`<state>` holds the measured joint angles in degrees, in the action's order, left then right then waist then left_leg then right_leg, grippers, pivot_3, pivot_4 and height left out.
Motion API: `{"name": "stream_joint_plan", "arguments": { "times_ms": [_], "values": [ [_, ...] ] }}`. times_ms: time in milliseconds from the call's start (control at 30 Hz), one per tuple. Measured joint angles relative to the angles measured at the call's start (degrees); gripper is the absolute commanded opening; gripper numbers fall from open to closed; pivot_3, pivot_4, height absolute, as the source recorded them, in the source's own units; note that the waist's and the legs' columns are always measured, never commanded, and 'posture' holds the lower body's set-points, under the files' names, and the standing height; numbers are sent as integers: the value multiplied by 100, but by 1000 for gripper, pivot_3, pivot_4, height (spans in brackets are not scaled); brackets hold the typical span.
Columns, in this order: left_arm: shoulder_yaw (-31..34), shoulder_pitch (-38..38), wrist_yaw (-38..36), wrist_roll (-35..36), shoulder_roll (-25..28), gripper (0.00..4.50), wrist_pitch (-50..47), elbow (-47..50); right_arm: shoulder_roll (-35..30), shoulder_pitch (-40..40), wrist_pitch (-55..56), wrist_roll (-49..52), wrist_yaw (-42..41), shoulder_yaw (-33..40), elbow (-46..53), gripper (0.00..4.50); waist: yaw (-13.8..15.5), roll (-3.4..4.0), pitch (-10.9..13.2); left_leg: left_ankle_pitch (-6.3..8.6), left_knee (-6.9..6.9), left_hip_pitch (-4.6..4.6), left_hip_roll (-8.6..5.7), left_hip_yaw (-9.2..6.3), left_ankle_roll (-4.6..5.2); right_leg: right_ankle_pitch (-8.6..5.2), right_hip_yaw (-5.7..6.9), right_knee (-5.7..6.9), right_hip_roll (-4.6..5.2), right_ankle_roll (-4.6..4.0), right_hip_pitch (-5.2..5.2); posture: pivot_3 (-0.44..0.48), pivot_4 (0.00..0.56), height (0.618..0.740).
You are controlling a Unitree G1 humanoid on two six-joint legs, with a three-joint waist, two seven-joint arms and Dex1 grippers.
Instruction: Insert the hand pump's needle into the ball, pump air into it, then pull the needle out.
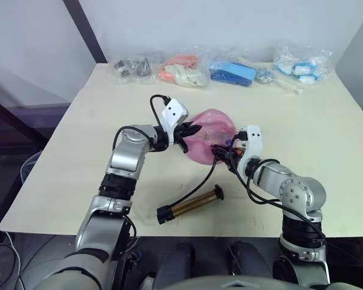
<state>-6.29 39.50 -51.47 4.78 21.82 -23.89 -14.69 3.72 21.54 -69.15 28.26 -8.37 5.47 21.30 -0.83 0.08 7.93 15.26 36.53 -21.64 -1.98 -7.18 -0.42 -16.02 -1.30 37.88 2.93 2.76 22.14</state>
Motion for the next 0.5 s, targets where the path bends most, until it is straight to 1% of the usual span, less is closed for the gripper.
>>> {"name": "stream_joint_plan", "arguments": {
  "times_ms": [500],
  "values": [
    [0,-4,0,0,-2,0,0,0,1,33,94,109,0,-4,-157,1956,0,0,-1,0,2,0,0,1,0,0,-1,2,0,0,0,0,150,740]
  ]
}}
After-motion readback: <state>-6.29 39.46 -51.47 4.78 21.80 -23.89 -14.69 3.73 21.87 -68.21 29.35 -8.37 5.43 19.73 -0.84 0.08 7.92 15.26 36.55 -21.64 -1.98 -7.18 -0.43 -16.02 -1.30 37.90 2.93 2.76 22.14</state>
